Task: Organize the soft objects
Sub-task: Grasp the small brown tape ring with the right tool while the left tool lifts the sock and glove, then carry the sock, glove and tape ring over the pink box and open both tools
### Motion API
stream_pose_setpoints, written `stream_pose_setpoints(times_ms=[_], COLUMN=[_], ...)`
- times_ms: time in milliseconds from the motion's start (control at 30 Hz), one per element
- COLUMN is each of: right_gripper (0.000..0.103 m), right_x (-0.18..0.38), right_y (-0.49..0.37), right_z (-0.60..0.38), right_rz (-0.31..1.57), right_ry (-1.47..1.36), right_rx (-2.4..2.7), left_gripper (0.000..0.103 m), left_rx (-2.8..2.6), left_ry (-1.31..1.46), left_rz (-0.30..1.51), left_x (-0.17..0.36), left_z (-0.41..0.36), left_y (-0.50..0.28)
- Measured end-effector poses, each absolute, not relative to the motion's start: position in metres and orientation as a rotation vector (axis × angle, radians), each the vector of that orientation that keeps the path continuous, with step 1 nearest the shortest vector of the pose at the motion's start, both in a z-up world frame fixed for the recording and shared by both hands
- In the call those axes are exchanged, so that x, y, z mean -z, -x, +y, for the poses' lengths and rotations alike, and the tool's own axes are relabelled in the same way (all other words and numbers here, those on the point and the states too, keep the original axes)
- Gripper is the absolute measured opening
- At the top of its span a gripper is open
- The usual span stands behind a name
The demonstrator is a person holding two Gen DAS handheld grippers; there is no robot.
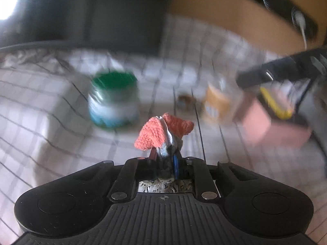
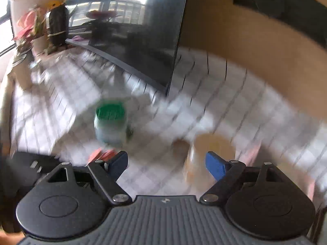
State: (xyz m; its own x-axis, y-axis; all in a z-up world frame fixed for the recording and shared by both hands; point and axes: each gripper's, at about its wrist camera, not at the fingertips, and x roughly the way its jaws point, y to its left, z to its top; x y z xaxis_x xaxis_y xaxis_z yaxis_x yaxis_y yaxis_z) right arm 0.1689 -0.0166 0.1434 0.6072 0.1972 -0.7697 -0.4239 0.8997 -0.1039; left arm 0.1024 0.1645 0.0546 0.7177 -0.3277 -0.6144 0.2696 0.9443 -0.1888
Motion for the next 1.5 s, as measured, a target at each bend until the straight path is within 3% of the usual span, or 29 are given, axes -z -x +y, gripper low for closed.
stream_pose_setpoints(times_ms=[133,200,267,367,433,733,833,900,1267,1500], right_gripper=[0.080,0.074,0.044,0.026,0.019,0.018,0.003,0.003,0.003,0.003], right_x=[-0.155,-0.138,-0.116,-0.080,-0.061,-0.014,-0.006,-0.013,-0.191,-0.254], right_y=[-0.252,-0.284,-0.305,-0.324,-0.332,-0.353,-0.352,-0.347,-0.274,-0.235], right_z=[0.017,0.031,0.038,0.042,0.044,0.050,0.050,0.051,0.019,-0.052], right_rz=[1.031,1.121,1.211,1.359,1.417,1.480,1.486,1.456,1.039,0.868], right_ry=[0.326,0.354,0.345,0.282,0.255,0.359,0.356,0.361,0.214,0.193], right_rx=[-0.356,-0.319,-0.295,-0.292,-0.261,-0.103,-0.116,-0.133,-0.344,-0.220], left_gripper=[0.017,0.017,0.017,0.017,0.017,0.017,0.017,0.017,0.017,0.017], left_rx=[0.317,0.307,0.293,0.247,0.218,0.188,0.199,0.199,0.195,0.354], left_ry=[0.158,0.172,0.191,0.228,0.232,0.219,0.223,0.224,0.092,0.037], left_rz=[0.589,0.553,0.537,0.552,0.550,0.623,0.648,0.658,0.582,0.500], left_x=[-0.096,-0.112,-0.125,-0.134,-0.136,-0.109,-0.102,-0.101,-0.165,-0.209], left_z=[0.211,0.233,0.258,0.291,0.307,0.326,0.324,0.326,0.284,0.202], left_y=[-0.125,-0.138,-0.156,-0.183,-0.193,-0.209,-0.213,-0.218,-0.241,-0.234])
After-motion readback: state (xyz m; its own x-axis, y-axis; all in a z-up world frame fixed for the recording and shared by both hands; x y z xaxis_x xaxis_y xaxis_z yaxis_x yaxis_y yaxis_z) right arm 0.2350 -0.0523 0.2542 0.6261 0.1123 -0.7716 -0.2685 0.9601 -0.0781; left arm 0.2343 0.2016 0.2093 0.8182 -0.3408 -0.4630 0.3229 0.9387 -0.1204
